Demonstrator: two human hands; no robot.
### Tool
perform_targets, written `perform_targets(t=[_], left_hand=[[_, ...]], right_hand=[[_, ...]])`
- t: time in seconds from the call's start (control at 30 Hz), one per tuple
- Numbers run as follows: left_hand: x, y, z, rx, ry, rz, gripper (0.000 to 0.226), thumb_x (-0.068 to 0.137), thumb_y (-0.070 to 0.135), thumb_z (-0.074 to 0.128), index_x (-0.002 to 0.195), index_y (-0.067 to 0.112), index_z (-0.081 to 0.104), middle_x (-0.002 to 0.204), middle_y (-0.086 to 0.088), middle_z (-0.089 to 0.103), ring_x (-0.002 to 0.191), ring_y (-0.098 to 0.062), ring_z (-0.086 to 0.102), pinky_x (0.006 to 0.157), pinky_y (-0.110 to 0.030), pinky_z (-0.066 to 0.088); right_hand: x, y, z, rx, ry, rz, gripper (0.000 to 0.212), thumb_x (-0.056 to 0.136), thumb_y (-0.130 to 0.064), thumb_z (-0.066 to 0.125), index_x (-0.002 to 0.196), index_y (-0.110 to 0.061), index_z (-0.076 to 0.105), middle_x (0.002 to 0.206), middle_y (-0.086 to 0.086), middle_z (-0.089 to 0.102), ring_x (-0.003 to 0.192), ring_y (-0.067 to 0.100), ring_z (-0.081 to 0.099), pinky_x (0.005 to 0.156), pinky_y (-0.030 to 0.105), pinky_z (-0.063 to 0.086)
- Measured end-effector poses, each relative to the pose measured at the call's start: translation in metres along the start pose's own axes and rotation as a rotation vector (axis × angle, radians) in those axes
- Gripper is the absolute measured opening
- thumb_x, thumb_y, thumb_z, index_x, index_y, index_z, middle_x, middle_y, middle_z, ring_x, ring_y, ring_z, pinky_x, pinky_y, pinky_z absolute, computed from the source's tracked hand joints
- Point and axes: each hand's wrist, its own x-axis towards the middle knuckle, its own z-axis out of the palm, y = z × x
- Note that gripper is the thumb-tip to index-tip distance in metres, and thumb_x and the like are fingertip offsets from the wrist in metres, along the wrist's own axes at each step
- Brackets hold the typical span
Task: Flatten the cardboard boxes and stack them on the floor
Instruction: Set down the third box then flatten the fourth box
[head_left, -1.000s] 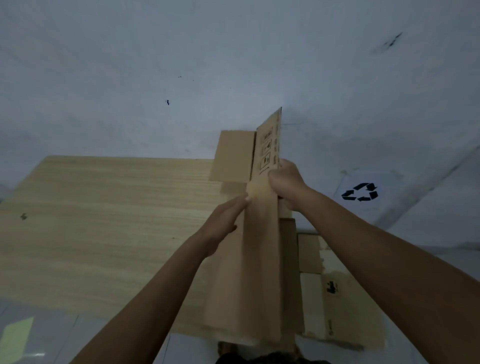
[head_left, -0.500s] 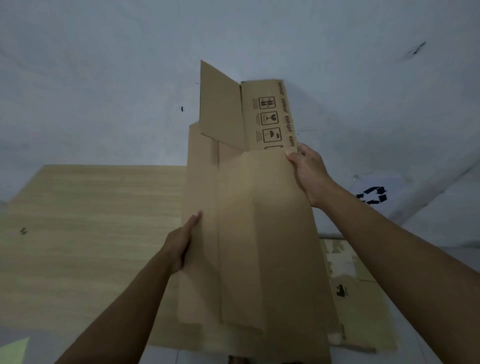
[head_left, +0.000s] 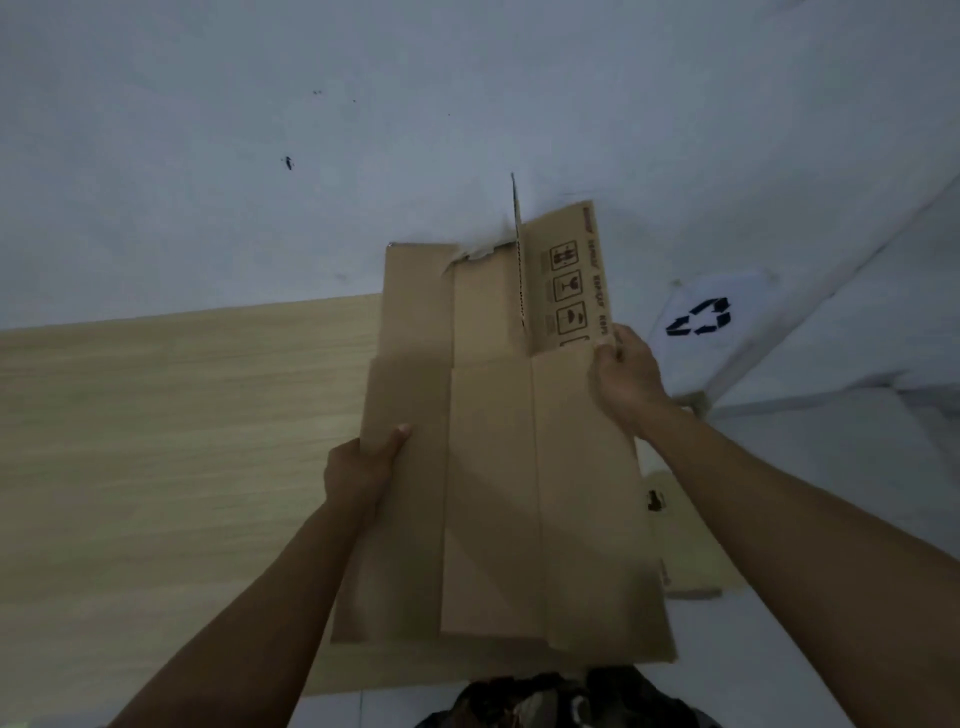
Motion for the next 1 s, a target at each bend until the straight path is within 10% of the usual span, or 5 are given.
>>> perform_targets(t=[0.27,0.5,1.0], left_hand=[[0.012,-0.018,0.019,0.317,-0.016,-0.012,0.065,0.083,0.063,0.061,0.115,0.007,0.069,0.113,-0.019,0.069,0.104,-0.037,0.064,0.078,-0.035,0.044],[0.032,-0.005,0.040,0.461,0.036,-0.010,0.078,0.078,0.059,0.065,0.133,0.007,0.047,0.131,-0.020,0.048,0.123,-0.040,0.047,0.100,-0.048,0.041],[0.102,0.039,0.059,0.301,-0.022,-0.142,0.107,0.072,0.088,0.044,0.138,0.004,0.050,0.140,-0.020,0.051,0.127,-0.038,0.050,0.103,-0.040,0.039]], right_hand=[[-0.009,0.051,0.037,-0.030,-0.004,0.296,0.042,0.108,-0.025,0.031,0.145,-0.010,0.046,0.140,0.007,0.053,0.130,0.028,0.049,0.100,0.029,0.035],[-0.001,0.059,0.064,-0.143,0.108,0.520,0.112,0.077,-0.092,0.012,0.136,-0.007,0.056,0.133,0.018,0.057,0.118,0.035,0.056,0.097,0.048,0.045],[0.005,0.052,0.093,-0.305,0.258,0.496,0.124,0.067,-0.097,0.033,0.155,-0.010,0.024,0.152,0.014,0.038,0.139,0.035,0.035,0.108,0.060,0.031]])
